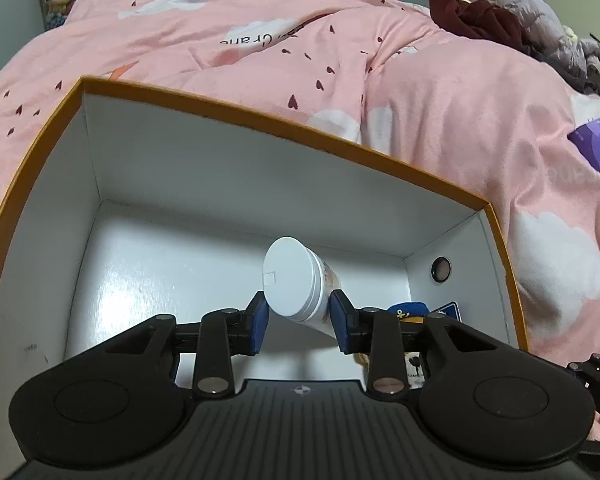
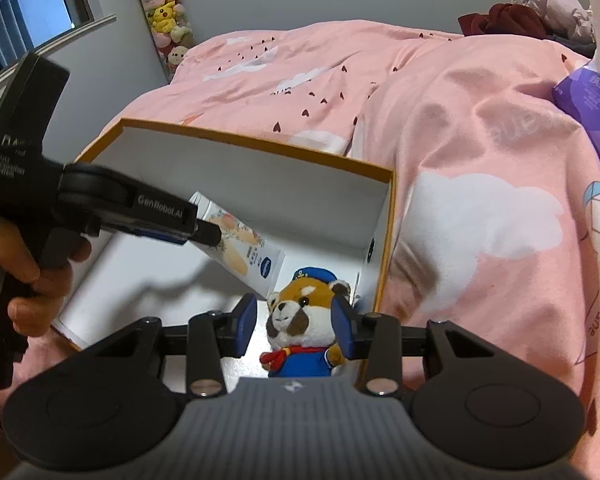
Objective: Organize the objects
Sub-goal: 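Lower the bottle into the box with the left tool while the right tool releases the plush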
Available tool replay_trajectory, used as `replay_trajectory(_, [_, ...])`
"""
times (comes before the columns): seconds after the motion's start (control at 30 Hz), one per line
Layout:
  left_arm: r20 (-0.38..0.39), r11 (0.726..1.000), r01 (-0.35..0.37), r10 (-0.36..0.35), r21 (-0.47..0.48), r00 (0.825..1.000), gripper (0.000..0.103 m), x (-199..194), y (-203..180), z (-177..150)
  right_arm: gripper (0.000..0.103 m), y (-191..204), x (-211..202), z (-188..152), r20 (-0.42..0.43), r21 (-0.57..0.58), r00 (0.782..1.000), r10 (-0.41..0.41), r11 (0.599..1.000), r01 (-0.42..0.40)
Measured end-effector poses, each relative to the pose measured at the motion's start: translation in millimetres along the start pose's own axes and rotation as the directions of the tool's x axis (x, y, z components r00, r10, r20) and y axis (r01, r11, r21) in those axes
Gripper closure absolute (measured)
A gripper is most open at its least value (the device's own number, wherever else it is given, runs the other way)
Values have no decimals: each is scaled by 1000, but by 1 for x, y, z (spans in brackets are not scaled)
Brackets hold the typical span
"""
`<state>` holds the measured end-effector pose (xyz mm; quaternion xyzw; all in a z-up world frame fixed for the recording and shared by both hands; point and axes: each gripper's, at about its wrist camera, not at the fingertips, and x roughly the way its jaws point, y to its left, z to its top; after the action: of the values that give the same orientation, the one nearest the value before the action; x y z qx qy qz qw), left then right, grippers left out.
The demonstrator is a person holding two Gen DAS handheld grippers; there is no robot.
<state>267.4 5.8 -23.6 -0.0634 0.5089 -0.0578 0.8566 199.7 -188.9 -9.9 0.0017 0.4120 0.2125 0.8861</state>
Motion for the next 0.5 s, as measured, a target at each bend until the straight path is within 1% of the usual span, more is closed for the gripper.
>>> replay_trajectory(0.07, [14, 998, -35, 35, 48, 999, 66, 2, -9, 3, 60, 0, 2, 0, -4, -2, 1000, -3, 1000, 3])
replay_trajectory(0.1, [20, 997, -46, 45, 54, 999, 67, 4, -13, 4, 60, 0, 2, 0, -5, -3, 1000, -4, 1000, 4])
replay_trajectory(0.23, [24, 998, -40, 39, 52, 999, 67, 14, -25, 7, 60, 3, 5, 0, -9, -13, 1000, -6, 1000, 5])
replay_trajectory(0.3, [23, 997, -37, 35, 68, 999, 67, 19, -33, 6, 60, 5, 8, 0, -20, -24, 1000, -8, 1000, 8])
replay_trajectory(0.4, [43, 991, -60, 56, 122, 998, 65, 18, -45, 2, 60, 9, 12, 0, -30, -47, 999, -27, 999, 25])
replay_trajectory(0.43, [39, 987, -71, 66, 145, 997, 64, 19, -49, 1, 59, 10, 14, 0, -32, -53, 999, -33, 998, 31])
replay_trajectory(0.5, [4, 976, -99, 100, 195, 995, 60, 27, -55, -1, 59, 10, 16, 0, -36, -53, 999, -35, 998, 33])
